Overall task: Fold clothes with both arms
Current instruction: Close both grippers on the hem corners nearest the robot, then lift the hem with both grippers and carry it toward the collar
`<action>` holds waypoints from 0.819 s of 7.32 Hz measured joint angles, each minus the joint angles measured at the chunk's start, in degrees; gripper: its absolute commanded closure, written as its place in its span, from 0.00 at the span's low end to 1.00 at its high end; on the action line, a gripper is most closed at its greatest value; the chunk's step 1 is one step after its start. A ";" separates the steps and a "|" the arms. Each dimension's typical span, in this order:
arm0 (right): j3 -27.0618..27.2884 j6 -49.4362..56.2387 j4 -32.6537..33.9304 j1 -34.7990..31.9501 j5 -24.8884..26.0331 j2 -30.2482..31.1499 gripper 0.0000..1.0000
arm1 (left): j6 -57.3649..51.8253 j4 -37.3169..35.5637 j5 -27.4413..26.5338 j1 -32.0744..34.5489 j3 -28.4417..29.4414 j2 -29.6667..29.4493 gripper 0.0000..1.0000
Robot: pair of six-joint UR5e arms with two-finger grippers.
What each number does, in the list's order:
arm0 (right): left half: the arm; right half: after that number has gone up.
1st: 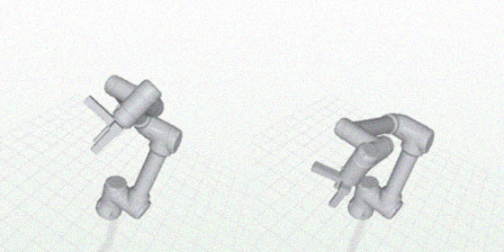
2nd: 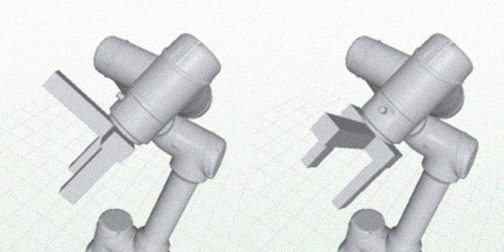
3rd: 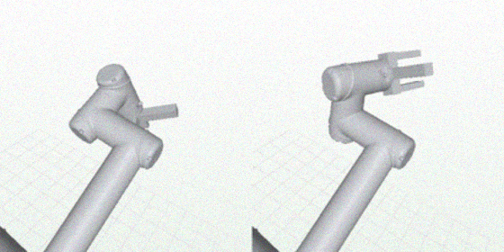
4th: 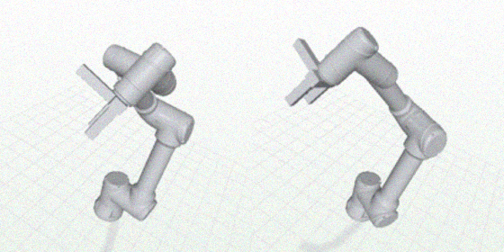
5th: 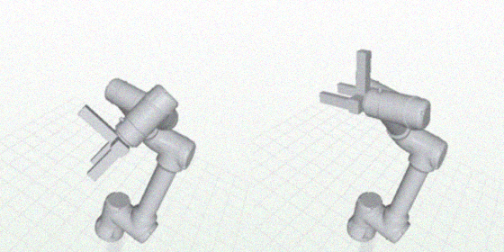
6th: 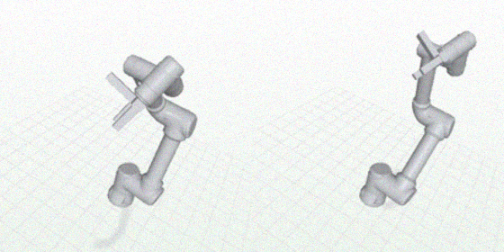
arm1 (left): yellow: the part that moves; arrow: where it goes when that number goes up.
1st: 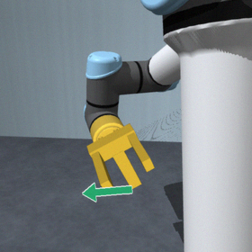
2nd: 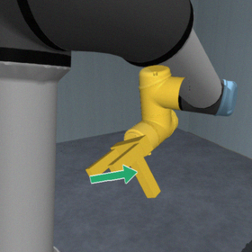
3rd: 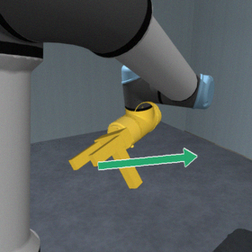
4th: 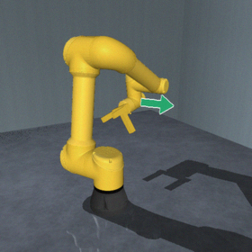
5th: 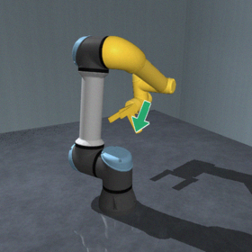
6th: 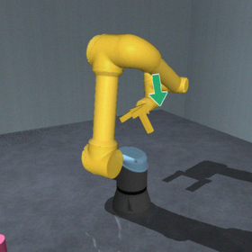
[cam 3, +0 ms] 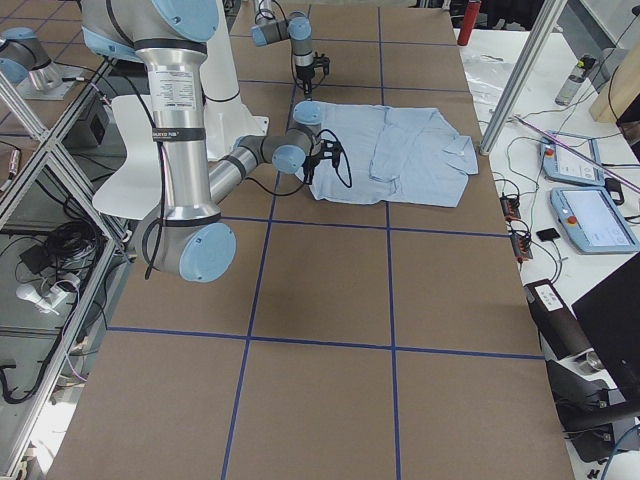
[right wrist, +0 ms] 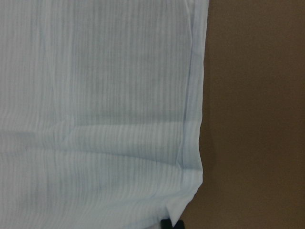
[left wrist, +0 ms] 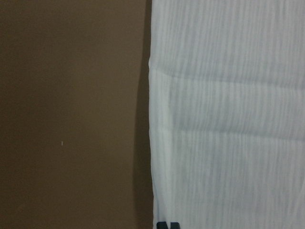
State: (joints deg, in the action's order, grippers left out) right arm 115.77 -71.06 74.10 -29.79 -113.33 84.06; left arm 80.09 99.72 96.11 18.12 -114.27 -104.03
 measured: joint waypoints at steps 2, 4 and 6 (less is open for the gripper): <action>0.12 0.04 0.00 -0.54 -0.39 0.01 1.00 | -5.25 -0.01 1.46 2.95 -0.11 0.07 1.00; 0.12 0.13 0.00 -1.19 -0.66 0.04 1.00 | -8.95 0.02 3.07 6.05 -0.06 0.08 1.00; -0.08 0.49 0.05 -2.64 -1.80 0.05 1.00 | -11.85 0.05 3.41 7.71 0.19 0.12 1.00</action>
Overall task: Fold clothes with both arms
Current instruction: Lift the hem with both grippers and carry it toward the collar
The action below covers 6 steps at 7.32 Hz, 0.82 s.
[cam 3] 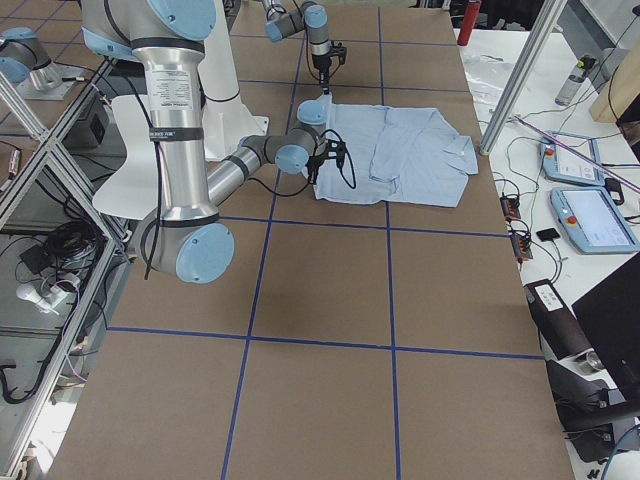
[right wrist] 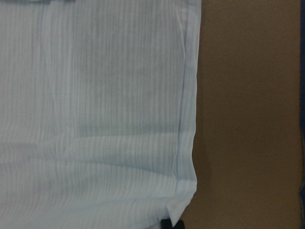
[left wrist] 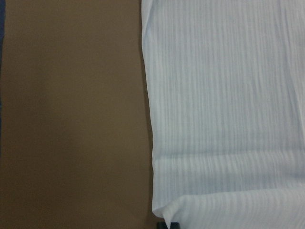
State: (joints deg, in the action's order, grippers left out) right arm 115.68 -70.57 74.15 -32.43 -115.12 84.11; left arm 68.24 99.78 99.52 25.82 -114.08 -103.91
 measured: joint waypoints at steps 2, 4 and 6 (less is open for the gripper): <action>-0.29 0.28 0.09 -1.78 -1.16 0.06 1.00 | -0.47 0.11 0.90 0.32 -0.10 -0.05 1.00; -0.32 0.33 0.04 -3.23 -3.16 0.04 1.00 | -0.42 0.11 2.25 0.61 -1.19 -0.07 1.00; -0.01 0.34 -0.04 -4.23 -5.06 0.01 1.00 | -0.27 -0.11 4.18 1.43 -3.45 0.48 1.00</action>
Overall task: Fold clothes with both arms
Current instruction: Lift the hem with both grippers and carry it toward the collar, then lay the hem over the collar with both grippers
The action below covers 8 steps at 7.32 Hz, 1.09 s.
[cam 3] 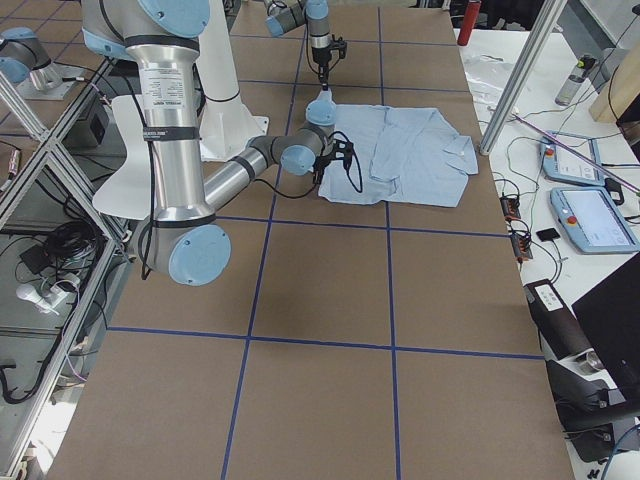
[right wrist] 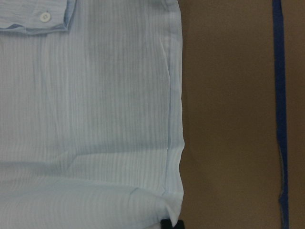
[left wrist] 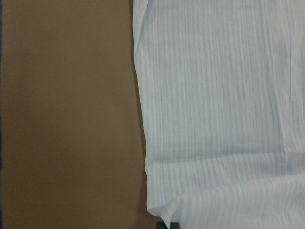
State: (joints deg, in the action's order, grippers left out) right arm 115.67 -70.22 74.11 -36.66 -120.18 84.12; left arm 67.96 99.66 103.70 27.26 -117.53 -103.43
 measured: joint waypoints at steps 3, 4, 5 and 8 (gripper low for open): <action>0.53 0.00 -0.09 -1.26 -0.96 -0.15 1.00 | 0.25 -0.07 2.08 0.98 -3.40 1.80 1.00; 0.58 0.02 -0.10 -2.94 -1.74 -0.29 1.00 | 0.11 -0.04 3.16 2.17 -4.03 2.13 1.00; 0.51 0.10 -0.07 -4.96 -2.54 -0.92 1.00 | -0.06 0.10 4.06 3.69 -4.24 1.97 1.00; -3.14 0.26 0.28 -11.29 -4.31 -7.54 1.00 | -0.36 0.47 4.84 9.45 -0.64 -4.80 1.00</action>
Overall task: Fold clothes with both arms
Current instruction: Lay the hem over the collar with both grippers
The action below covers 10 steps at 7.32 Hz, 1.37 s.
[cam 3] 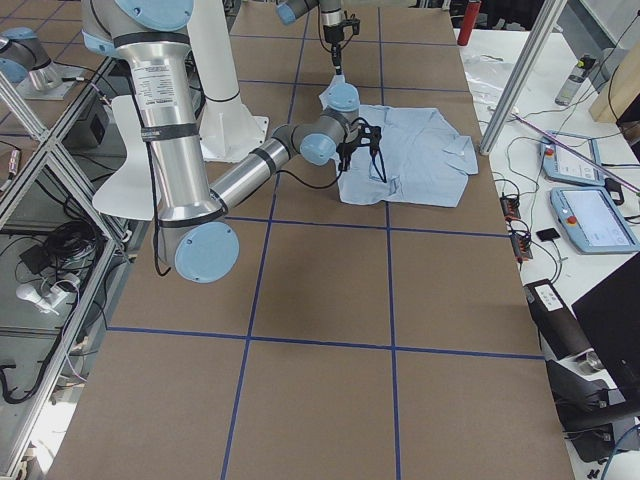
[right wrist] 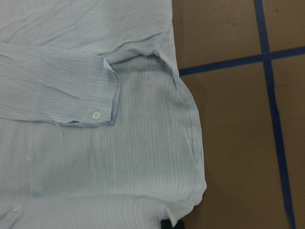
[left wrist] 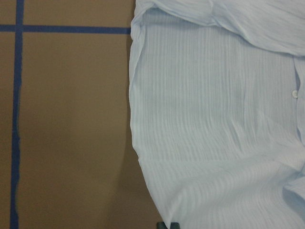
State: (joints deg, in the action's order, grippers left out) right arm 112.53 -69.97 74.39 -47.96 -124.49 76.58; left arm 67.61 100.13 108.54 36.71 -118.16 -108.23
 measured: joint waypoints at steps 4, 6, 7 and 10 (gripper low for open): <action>-17.53 1.43 -0.05 -8.11 -3.80 -15.18 1.00 | -3.72 9.86 0.48 9.41 18.41 -8.99 1.00; -28.32 2.89 -0.21 -9.88 -3.98 -23.12 1.00 | -4.54 19.98 1.04 11.84 32.09 -14.23 1.00; -32.77 3.20 -0.26 -10.42 -4.00 -26.49 1.00 | -4.65 22.36 1.18 12.63 36.59 -16.61 1.00; -43.82 5.11 -3.09 -12.11 -4.01 -31.88 1.00 | -4.84 29.57 3.05 15.58 45.86 -19.03 1.00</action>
State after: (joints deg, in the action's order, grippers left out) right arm 68.71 -64.86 71.31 -60.07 -128.49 44.70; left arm 62.77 129.70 111.59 52.29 -72.30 -127.26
